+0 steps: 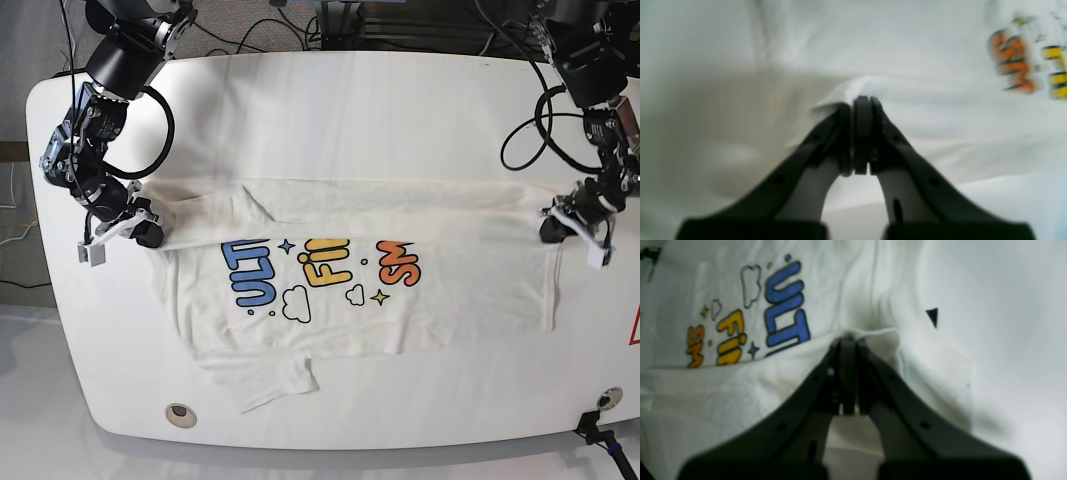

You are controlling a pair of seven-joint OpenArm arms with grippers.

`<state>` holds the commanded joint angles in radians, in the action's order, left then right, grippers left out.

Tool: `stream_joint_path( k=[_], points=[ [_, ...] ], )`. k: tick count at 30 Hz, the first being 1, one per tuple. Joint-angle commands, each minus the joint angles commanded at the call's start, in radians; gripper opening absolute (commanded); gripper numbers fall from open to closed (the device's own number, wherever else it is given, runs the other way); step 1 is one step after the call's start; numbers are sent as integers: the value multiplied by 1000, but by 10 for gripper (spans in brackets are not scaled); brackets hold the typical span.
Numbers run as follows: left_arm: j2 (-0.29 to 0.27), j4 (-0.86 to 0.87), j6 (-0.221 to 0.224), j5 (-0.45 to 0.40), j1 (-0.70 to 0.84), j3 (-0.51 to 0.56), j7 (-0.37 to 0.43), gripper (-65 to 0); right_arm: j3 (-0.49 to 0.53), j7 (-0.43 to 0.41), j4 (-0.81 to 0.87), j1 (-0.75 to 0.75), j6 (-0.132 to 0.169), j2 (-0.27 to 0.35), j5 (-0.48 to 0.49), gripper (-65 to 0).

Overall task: Fold the T-shirt properly
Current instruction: 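Lift the shoulder edge with both grippers and fold it over the print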

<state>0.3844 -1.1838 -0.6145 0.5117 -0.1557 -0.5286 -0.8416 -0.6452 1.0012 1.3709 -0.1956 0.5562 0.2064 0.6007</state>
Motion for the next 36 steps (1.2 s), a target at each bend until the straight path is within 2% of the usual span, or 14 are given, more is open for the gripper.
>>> stream_joint_path(
  k=[4, 6, 7, 10, 13, 15, 19, 25, 27, 30, 36],
  points=[
    [0, 2, -2, -68, 0, -18, 0, -650, 0, -2, 0, -15, 0, 0, -57, -640],
    [0, -2, -2, -71, -3, -18, 0, -650, 0, -2, 0, -28, 0, -2, -81, -603],
    [0, -2, -2, -71, -5, -18, 0, -617, 0, -2, 0, -29, 0, -6, -87, -567],
    [0, -5, -2, -71, -6, -14, 2, -453, 0, -2, 0, -31, 0, -20, -106, -421],
    [0, -5, -2, -71, -28, -11, 2, -388, 0, -2, 0, -31, 2, -20, -103, -280],
    [0, -5, -2, -71, -34, -11, 2, -371, 0, -2, 5, -29, 8, -20, -100, -234],
    [15, -66, -2, -115, -34, -9, 15, -333, 0, 2, 8, -28, 12, -20, -100, -238],
    [15, -216, -5, -170, -17, 17, 106, -333, 3, 31, 89, -26, 100, -23, -98, -238],
    [15, -279, -5, -201, 43, 35, 175, -333, 17, 43, 120, -26, 126, -23, -98, -238],
    [17, -333, -5, -206, 112, 81, 236, -333, 106, 43, 166, 11, 133, -23, -98, -238],
    [18, -410, -5, -203, 247, 81, 238, -333, 141, 43, 252, 89, 133, -55, -98, -238]
  ],
)
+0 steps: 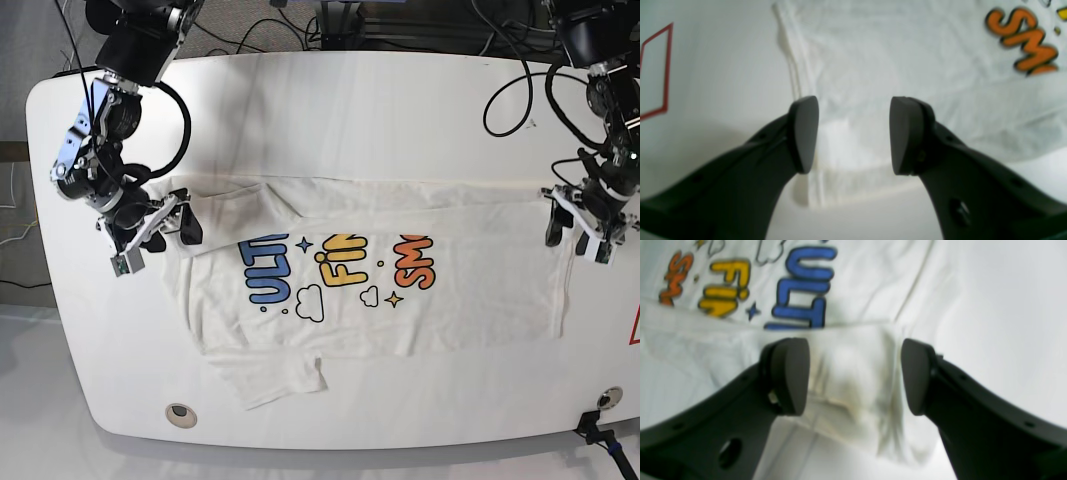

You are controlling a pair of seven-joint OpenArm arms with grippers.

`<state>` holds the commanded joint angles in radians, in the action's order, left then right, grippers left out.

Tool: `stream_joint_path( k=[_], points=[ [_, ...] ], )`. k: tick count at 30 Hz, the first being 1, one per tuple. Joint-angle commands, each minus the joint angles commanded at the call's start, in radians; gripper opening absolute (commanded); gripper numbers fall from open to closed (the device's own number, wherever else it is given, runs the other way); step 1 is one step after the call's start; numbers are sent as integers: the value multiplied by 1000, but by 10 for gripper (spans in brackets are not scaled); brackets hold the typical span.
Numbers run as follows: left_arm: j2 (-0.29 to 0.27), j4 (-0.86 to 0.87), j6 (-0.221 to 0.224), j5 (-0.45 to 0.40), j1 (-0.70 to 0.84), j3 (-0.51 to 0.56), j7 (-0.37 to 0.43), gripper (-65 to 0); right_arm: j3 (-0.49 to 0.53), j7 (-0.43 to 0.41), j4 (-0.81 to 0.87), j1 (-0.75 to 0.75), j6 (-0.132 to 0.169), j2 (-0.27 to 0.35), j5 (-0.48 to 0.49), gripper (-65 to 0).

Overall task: Fold the T-shirt properly
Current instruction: 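Lift the shoulder edge with both grippers and fold it over the print, then lower the folded edge onto the shirt and open both grippers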

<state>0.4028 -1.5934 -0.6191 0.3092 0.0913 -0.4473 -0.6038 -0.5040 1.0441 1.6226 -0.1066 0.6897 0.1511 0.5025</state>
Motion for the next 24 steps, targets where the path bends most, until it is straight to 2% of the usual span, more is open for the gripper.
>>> stream_joint_path(
  k=[2, 3, 6, 8, 19, 23, 24],
  points=[
    [0, -14, 0, 0, 34, -28, 2, -343, 2, 0, -2, 20, 0, -2, -2, -238],
    [0, -15, 0, -2, 43, -49, 2, -373, 5, 0, -2, 29, 0, -2, -2, -238],
    [0, -12, 0, -2, 48, -69, 3, -519, 5, 0, 0, 41, 0, -3, -2, -238],
    [0, -18, 0, -2, 49, -69, 3, -581, 6, 0, 3, 51, 0, -3, -2, -238],
    [-3, -15, 0, -2, 69, -72, 5, -581, 6, -3, 17, 83, -2, 6, -12, -238],
    [-3, -17, 0, -2, 68, -72, 5, -575, 6, -5, 18, 75, -2, 35, -98, -238],
    [-3, -15, 0, -2, 68, -72, 5, -547, 6, -9, 18, 74, -2, 44, -127, -238]
  ],
)
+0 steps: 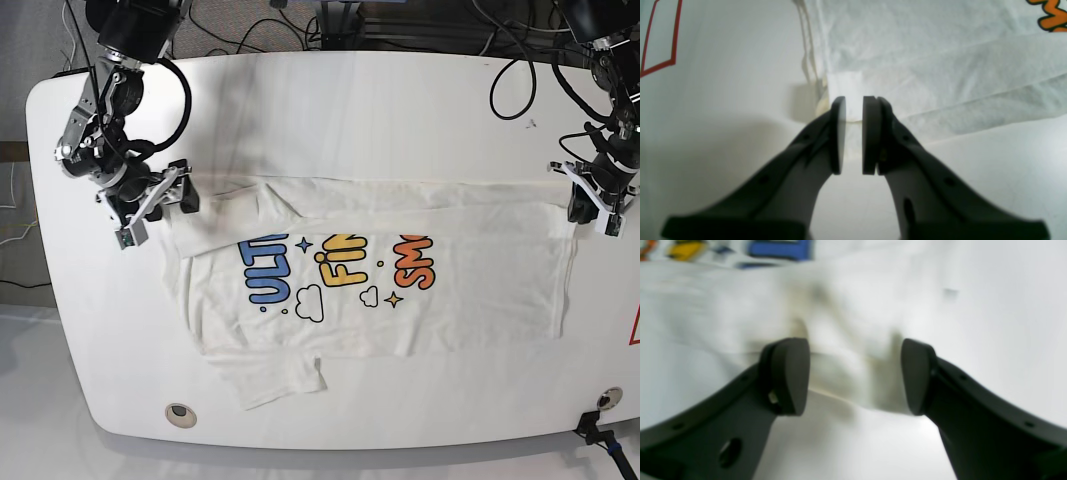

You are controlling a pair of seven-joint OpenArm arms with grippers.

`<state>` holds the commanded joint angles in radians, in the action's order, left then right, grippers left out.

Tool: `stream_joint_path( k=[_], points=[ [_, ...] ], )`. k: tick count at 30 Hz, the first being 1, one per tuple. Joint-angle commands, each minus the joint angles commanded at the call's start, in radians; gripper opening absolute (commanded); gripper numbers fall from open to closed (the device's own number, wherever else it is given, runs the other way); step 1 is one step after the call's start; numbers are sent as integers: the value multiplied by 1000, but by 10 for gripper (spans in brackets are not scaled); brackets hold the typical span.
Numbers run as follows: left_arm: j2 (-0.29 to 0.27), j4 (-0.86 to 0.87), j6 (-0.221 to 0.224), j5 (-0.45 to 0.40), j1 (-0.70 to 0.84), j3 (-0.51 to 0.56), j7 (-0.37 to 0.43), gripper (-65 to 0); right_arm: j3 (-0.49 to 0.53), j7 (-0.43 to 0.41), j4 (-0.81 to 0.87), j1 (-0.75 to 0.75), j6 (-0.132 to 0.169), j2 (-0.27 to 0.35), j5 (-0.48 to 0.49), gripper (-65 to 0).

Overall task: Fold the T-shirt properly
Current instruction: 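Lower the folded edge onto the shirt and open both grippers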

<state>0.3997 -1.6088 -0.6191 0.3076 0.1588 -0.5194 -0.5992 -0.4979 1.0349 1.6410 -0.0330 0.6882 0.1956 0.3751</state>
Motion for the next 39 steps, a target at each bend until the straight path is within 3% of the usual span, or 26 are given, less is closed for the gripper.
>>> stream_joint_path(
  k=[4, 15, 19, 22, 29, 31, 36, 39],
  points=[
    [0, -2, 0, 0, 3, -2, 0, -377, 0, -52, -3, 2, 2, 21, -71, -238],
    [0, 0, 0, 0, 3, -2, 0, -374, -2, -104, -11, 66, 2, 14, -106, -238],
    [0, 0, 0, 0, 5, -2, 0, -374, -3, -112, -87, 61, 3, 17, -103, -238],
    [0, 0, 0, 0, 5, -2, 0, -374, -3, -164, -112, 66, 3, 14, -106, -238],
    [0, 2, 0, 0, 5, -72, -2, -370, -5, -183, -114, 68, 3, 12, -103, -248],
    [2, 2, 2, -2, 6, -74, -2, -371, -5, -183, -114, 68, 3, 12, -101, -312],
    [2, 0, 5, -2, 26, -81, 0, -373, -5, -183, -114, 68, 3, 9, -98, -559],
    [-2, 8, 5, -2, 26, -130, -5, -364, -5, -183, -114, 68, 3, -5, -106, -650]
  ],
)
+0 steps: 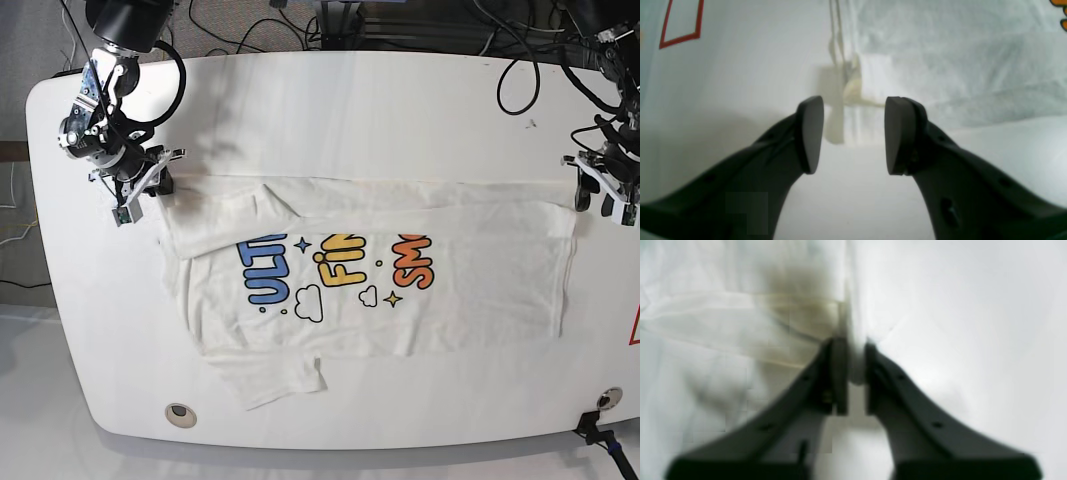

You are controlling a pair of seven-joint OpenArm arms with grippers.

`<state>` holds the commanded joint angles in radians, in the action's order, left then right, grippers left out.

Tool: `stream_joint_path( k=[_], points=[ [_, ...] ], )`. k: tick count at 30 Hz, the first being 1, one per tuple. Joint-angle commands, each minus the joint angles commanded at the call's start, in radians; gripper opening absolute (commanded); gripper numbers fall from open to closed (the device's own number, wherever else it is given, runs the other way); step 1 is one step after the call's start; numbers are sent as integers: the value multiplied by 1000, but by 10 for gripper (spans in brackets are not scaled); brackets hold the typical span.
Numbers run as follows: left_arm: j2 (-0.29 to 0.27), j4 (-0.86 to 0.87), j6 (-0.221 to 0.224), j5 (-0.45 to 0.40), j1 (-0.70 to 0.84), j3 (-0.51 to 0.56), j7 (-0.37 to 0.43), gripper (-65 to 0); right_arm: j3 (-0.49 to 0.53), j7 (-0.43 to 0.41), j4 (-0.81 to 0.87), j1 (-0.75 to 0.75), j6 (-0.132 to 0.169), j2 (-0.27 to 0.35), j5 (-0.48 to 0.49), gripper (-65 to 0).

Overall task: Fold the T-shirt properly
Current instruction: 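Lower the folded edge onto the shirt and open both grippers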

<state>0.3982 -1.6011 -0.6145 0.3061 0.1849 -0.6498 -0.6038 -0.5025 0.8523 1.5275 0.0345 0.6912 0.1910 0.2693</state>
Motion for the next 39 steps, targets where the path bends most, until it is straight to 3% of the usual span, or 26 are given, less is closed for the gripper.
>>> stream_joint_path(
  k=[4, 6, 16, 37, 39],
  points=[
    [3, 49, -3, 2, -2, -5, -2, -252, 0, 0, 0, 0, 0, -6, 0, -650],
    [5, 69, -5, 3, -2, -5, -2, -228, 3, 0, 0, 0, 0, -6, 2, -650],
    [3, 232, -6, 40, -51, 3, 0, -227, 3, 0, 0, 0, 0, -6, 2, -650],
    [0, 466, -6, 35, -149, 58, 35, -231, 3, 0, 0, 0, 0, -5, 8, -650],
    [0, 468, -6, 35, -150, 58, 35, -264, 3, 0, 0, 0, 0, -5, 8, -650]
  ],
)
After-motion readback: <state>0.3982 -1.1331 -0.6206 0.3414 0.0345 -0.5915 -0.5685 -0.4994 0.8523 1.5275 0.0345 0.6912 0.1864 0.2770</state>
